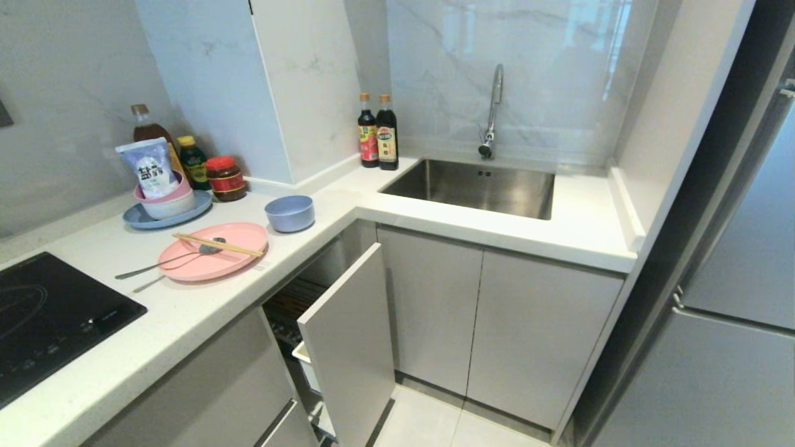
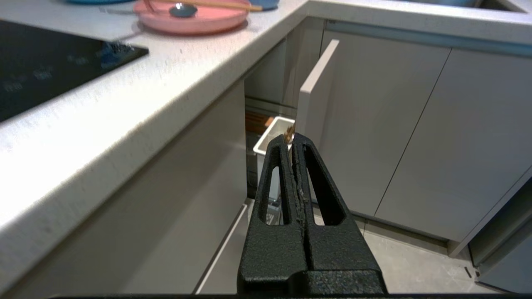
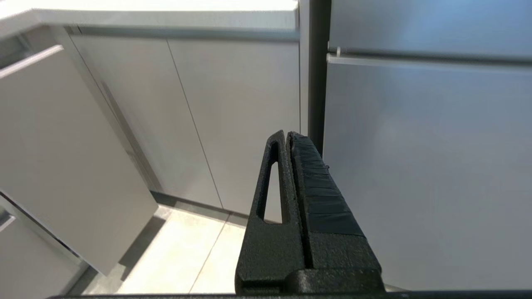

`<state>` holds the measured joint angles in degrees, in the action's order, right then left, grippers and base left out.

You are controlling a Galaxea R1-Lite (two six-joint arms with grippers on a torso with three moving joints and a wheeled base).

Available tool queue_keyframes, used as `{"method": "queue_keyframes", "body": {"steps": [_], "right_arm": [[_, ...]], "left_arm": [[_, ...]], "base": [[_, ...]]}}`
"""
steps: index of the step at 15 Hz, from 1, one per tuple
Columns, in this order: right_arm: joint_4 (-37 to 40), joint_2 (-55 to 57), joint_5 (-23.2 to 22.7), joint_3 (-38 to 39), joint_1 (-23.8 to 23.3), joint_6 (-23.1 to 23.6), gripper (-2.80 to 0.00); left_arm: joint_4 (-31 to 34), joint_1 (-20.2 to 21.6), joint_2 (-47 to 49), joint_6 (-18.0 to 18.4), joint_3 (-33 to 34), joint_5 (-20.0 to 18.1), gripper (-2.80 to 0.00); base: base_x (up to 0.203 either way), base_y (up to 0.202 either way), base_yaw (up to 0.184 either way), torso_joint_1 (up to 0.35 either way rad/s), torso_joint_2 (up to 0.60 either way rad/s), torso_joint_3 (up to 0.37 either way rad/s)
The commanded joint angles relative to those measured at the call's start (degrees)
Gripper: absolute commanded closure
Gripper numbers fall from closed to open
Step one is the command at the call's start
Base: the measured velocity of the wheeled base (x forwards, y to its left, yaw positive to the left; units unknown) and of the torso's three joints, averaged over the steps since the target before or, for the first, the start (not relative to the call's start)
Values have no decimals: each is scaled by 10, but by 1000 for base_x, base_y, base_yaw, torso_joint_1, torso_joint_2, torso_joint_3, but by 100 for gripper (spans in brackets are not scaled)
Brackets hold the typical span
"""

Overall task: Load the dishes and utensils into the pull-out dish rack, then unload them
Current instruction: Open the cupboard

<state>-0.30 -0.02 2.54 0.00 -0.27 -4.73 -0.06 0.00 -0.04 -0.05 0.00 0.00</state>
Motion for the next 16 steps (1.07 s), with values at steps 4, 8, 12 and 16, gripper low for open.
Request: {"method": "queue_keyframes", "body": {"steps": [4, 8, 12, 16], "right_arm": [[0, -2, 0, 0, 0, 0, 0], [0, -2, 0, 0, 0, 0, 0], [0, -2, 0, 0, 0, 0, 0], [0, -2, 0, 0, 0, 0, 0]], "left_arm": [[0, 0, 0, 0, 0, 0, 0], [0, 1, 0, 0, 0, 0, 0], [0, 1, 0, 0, 0, 0, 0], [0, 0, 0, 0, -1, 0, 0]], "base": [[0, 0, 0, -243, 531, 284], [0, 0, 0, -214, 483, 266], [0, 0, 0, -53, 118, 69], [0, 0, 0, 1, 7, 3]]}}
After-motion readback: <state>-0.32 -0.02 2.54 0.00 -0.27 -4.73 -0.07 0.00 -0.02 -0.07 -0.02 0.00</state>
